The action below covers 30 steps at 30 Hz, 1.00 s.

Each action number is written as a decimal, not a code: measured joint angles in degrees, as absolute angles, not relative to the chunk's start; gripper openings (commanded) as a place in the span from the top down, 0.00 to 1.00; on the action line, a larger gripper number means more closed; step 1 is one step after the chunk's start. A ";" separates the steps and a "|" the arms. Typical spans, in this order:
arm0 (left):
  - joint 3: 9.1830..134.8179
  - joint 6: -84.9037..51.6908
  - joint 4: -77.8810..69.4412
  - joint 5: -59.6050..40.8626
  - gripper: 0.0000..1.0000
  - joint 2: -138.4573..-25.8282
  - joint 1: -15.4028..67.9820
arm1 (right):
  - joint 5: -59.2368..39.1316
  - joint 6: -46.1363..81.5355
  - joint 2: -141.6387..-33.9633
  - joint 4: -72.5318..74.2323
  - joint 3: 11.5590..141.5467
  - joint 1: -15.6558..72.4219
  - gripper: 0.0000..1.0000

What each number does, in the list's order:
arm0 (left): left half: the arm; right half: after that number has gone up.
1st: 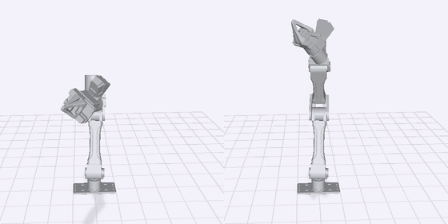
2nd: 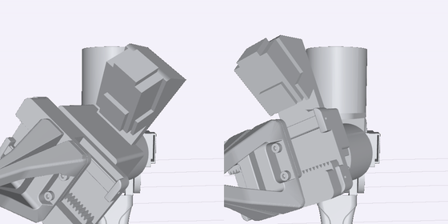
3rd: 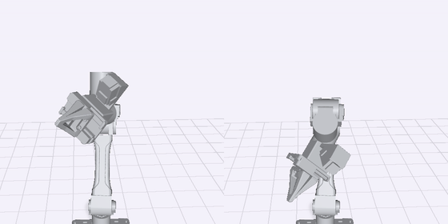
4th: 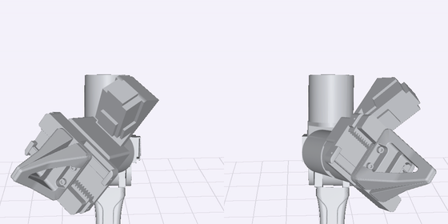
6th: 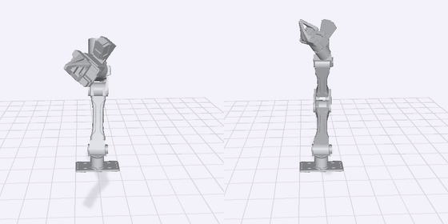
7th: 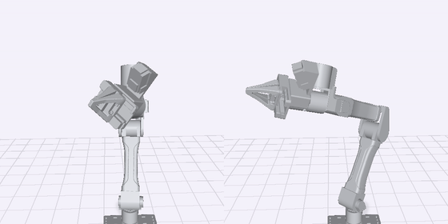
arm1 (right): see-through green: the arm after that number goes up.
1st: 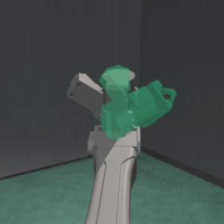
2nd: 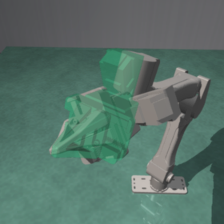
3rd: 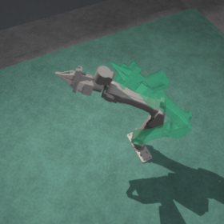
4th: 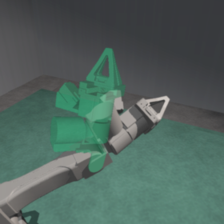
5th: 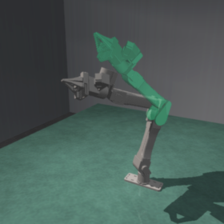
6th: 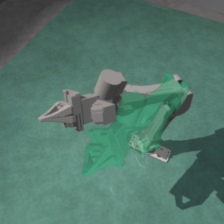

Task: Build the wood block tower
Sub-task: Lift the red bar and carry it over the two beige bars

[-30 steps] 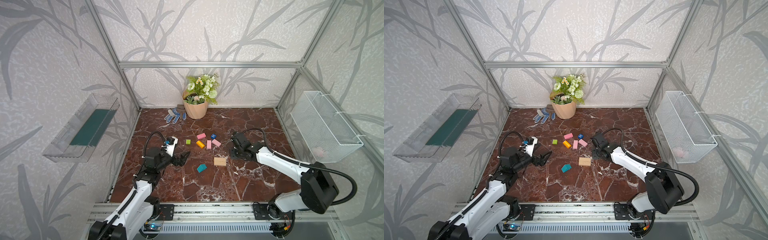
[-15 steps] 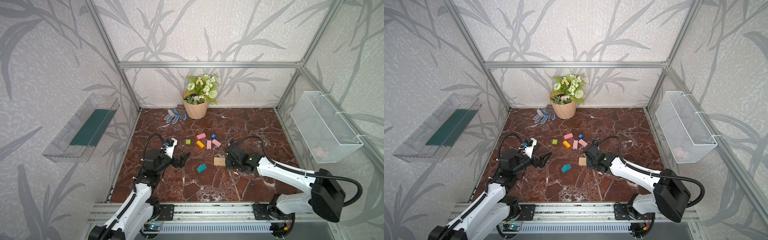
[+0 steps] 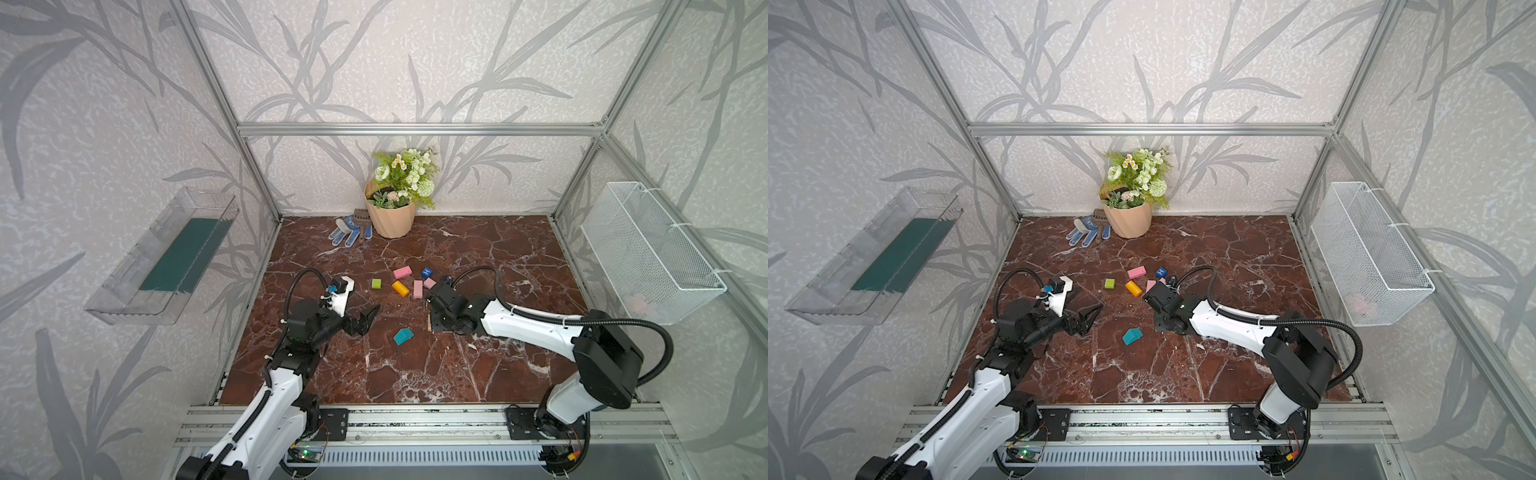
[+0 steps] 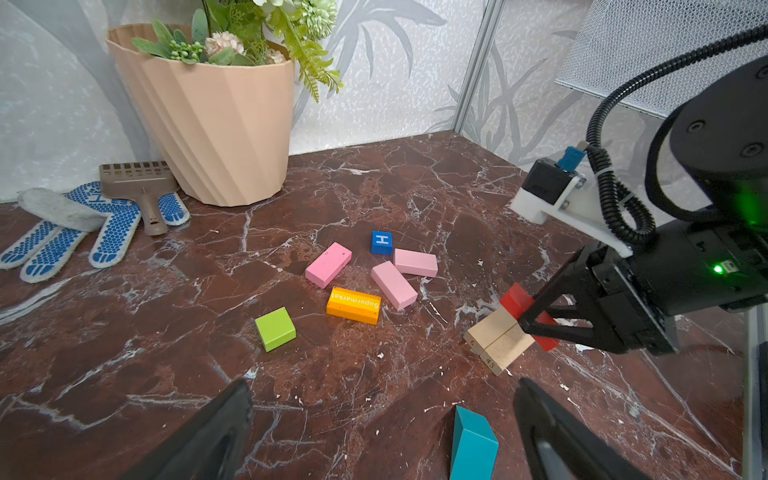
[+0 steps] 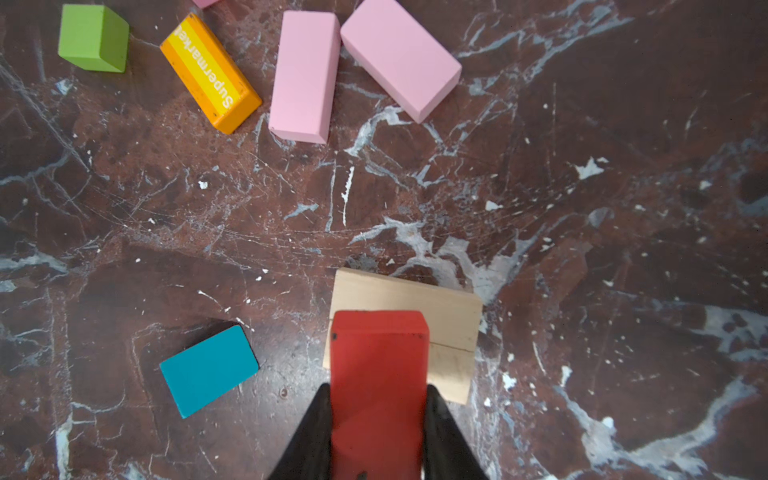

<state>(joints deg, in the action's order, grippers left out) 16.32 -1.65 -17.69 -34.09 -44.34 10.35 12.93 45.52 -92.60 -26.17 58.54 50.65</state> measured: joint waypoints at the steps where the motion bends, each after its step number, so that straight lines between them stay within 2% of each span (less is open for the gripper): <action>1: 16.32 -1.65 -17.69 -34.09 0.01 -44.34 10.35 | 13.02 45.67 -93.21 -26.50 59.13 50.83 0.98; 15: 15.64 -1.65 -18.04 -33.98 0.01 -43.68 10.35 | 14.63 46.28 -104.71 -29.67 65.95 51.99 0.99; 30: 15.57 -1.65 -18.17 -34.00 0.01 -43.31 10.35 | 17.10 47.59 -102.96 -31.24 66.02 52.07 0.97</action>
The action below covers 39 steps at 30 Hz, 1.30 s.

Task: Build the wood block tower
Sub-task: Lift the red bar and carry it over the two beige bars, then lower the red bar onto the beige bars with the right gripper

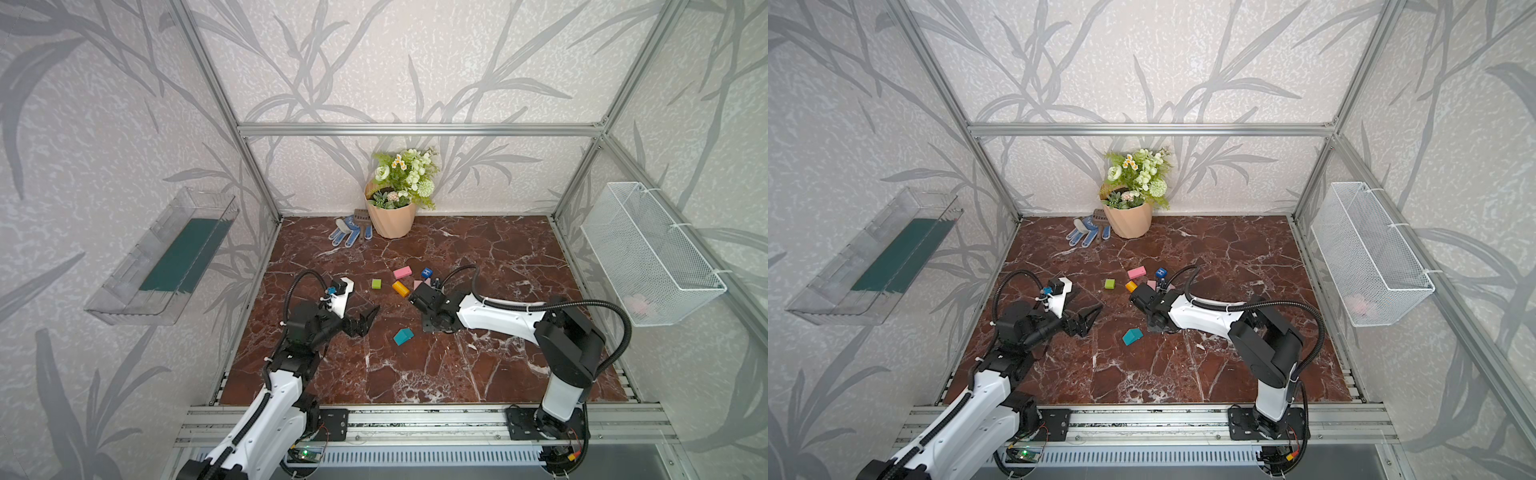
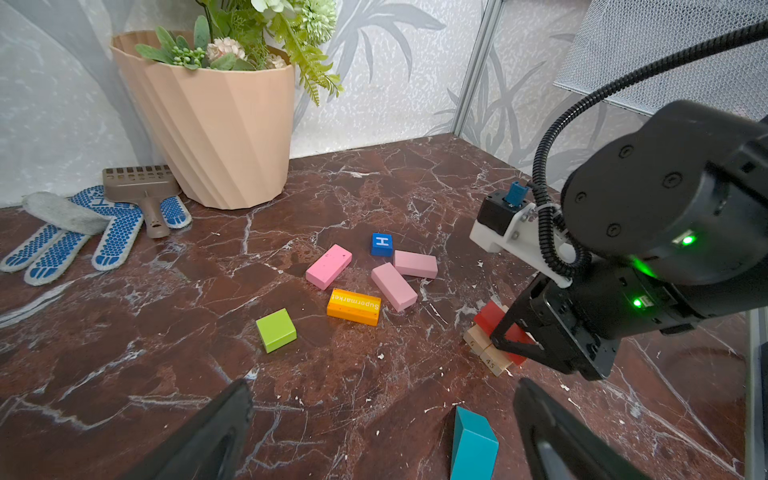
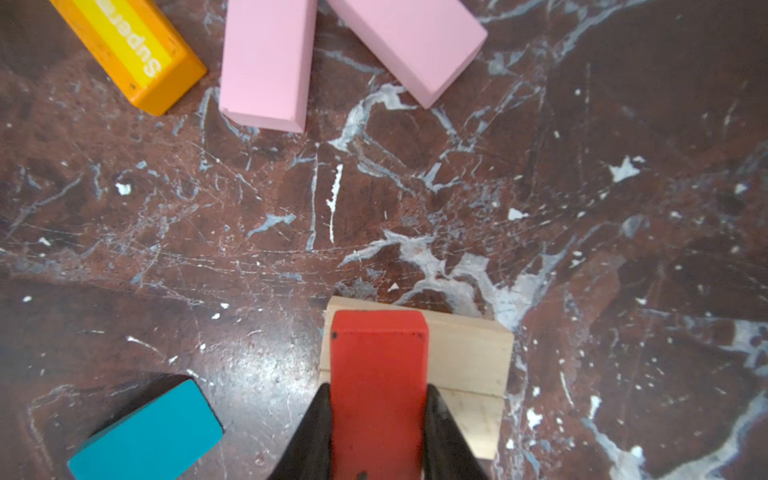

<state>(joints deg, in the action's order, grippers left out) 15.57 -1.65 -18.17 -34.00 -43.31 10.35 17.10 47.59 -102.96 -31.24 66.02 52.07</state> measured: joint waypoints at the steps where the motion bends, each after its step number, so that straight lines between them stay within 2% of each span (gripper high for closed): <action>1: 15.57 -1.65 -18.20 -34.00 0.01 -43.24 10.35 | 17.28 47.88 -102.85 -31.33 66.02 52.07 0.97; 39: 14.87 -1.65 -18.57 -34.00 0.01 -42.72 10.35 | 17.65 52.51 -104.38 -32.86 66.81 51.94 0.97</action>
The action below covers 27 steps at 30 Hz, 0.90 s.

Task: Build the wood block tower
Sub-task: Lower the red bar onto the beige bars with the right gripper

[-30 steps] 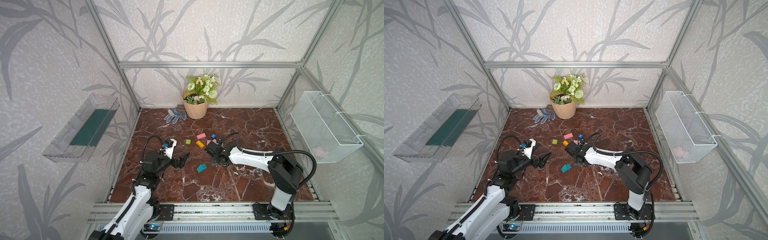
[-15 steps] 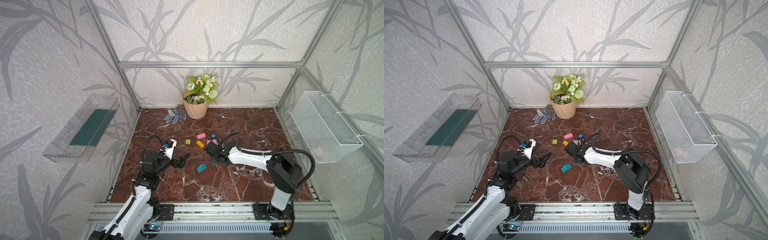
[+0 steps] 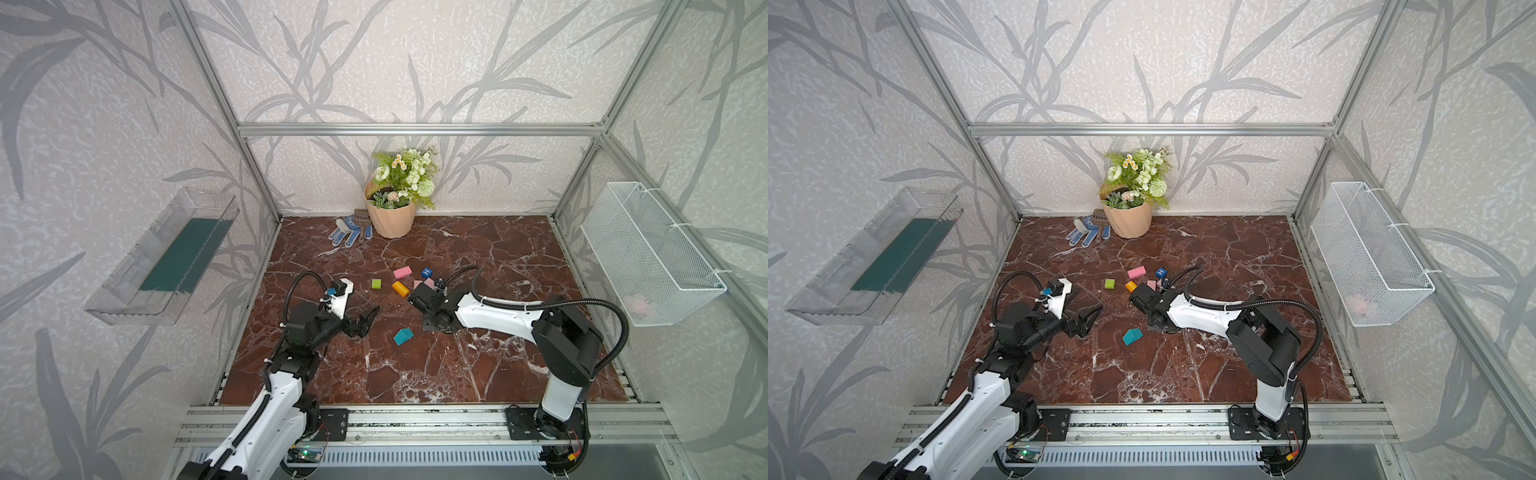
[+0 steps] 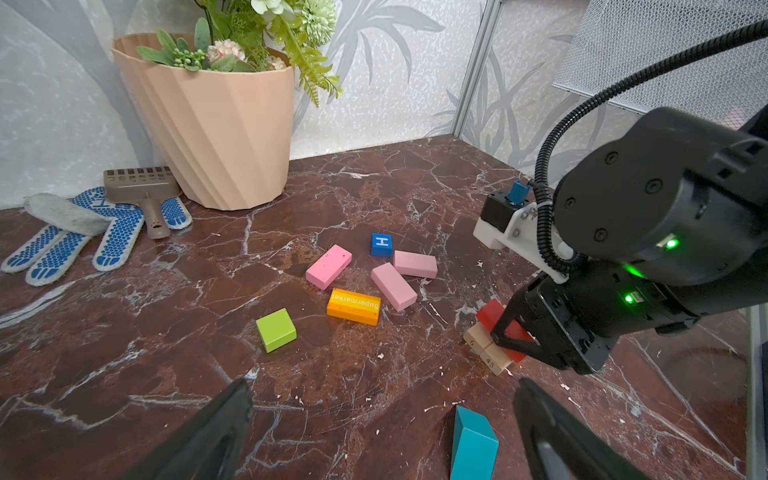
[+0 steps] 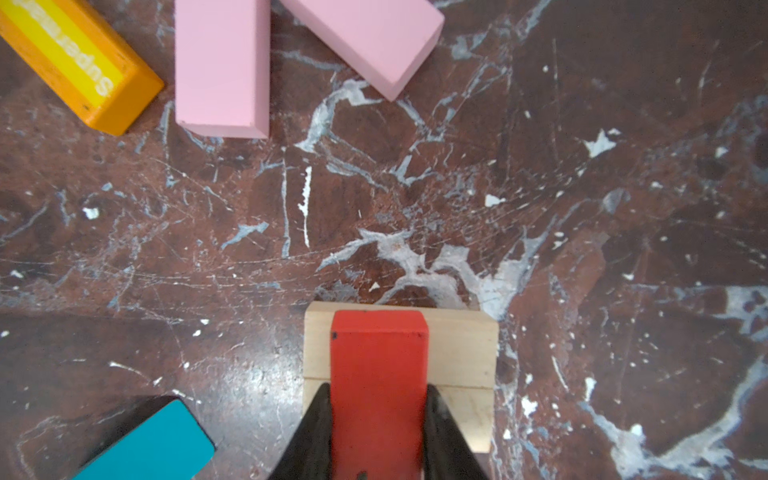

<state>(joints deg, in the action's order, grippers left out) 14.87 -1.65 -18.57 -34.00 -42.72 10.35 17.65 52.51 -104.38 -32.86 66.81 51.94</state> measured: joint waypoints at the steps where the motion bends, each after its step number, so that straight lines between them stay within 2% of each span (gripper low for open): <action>1: 14.87 -1.65 -18.57 -34.00 0.01 -42.72 10.35 | 17.52 52.51 -104.60 -32.80 66.81 51.90 0.97; 27: 14.85 -1.65 -18.61 -33.98 0.01 -42.65 10.35 | 17.76 53.23 -105.36 -32.27 67.90 51.35 0.95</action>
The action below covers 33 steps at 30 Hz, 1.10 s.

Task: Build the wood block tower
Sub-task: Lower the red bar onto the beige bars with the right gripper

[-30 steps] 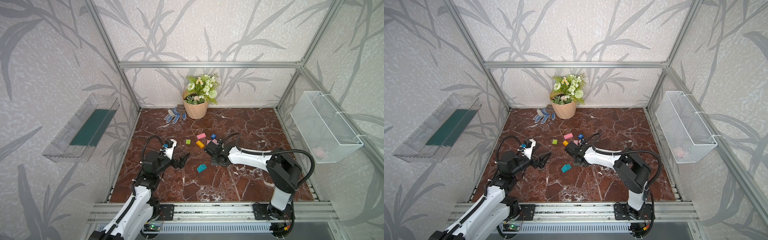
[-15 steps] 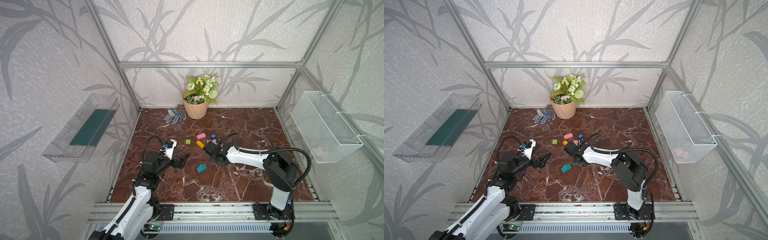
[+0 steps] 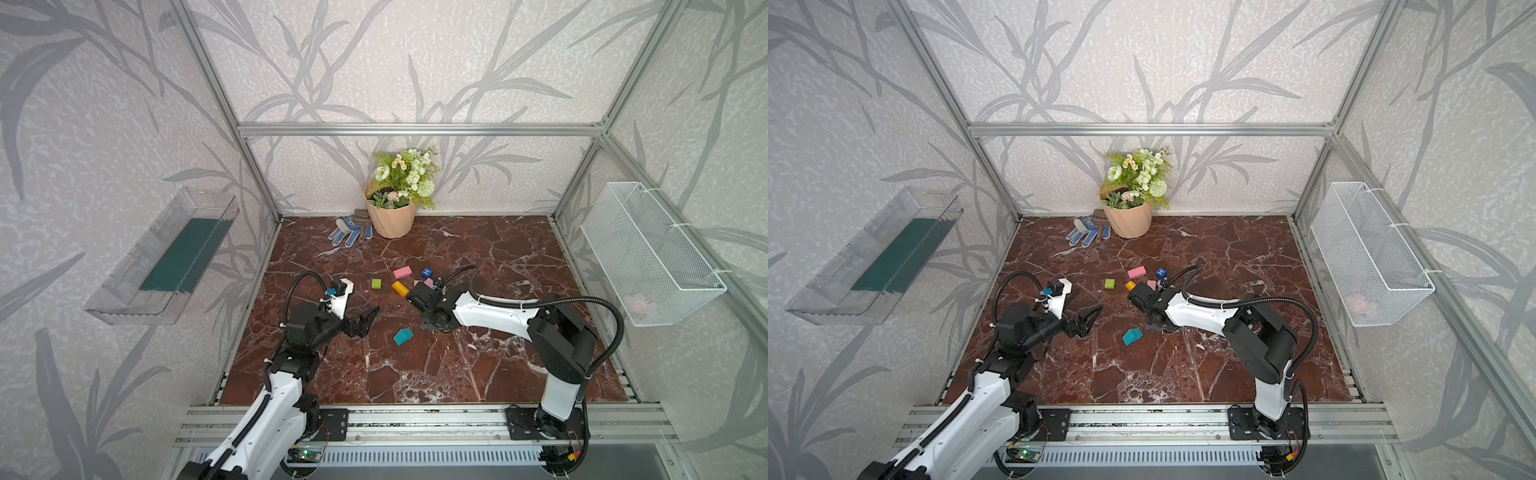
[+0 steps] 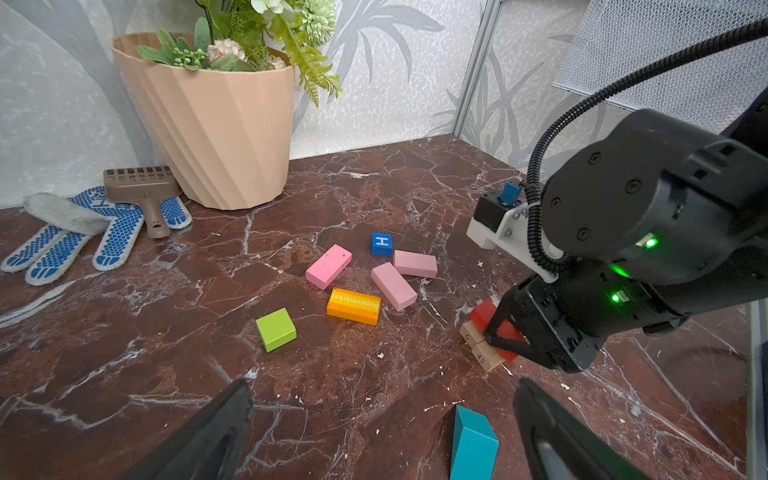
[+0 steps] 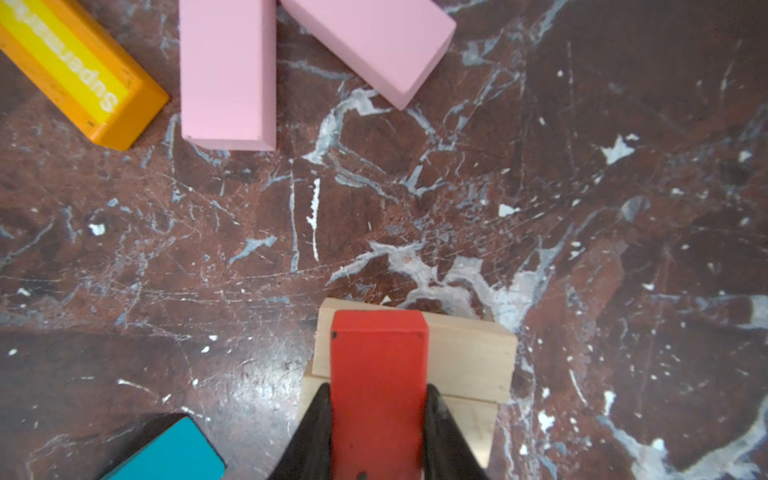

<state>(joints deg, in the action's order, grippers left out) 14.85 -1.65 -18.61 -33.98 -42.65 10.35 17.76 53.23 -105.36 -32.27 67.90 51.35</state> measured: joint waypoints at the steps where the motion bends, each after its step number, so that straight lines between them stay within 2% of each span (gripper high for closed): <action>1: 14.85 -1.65 -18.63 -34.00 0.01 -42.54 10.35 | 17.76 53.34 -105.23 -32.25 67.90 51.24 0.95; 17: 14.83 -1.65 -18.68 -34.00 0.01 -42.44 10.35 | 17.26 54.02 -105.82 -31.00 67.90 50.22 0.86; 23: 14.83 -1.65 -18.68 -34.00 0.01 -42.41 10.35 | 16.78 54.02 -105.93 -30.39 67.92 50.19 0.70; 28: 14.83 -1.65 -18.70 -34.00 0.01 -42.30 10.35 | 16.45 54.22 -105.93 -30.02 67.90 50.19 0.44; 33: 14.83 -1.65 -18.70 -33.98 0.01 -42.13 10.35 | 16.49 54.22 -105.21 -29.80 66.87 50.19 0.35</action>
<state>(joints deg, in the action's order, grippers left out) 14.83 -1.65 -18.70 -33.98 -42.13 10.35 16.49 54.22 -105.21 -29.80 66.87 50.19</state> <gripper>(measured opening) 0.993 0.621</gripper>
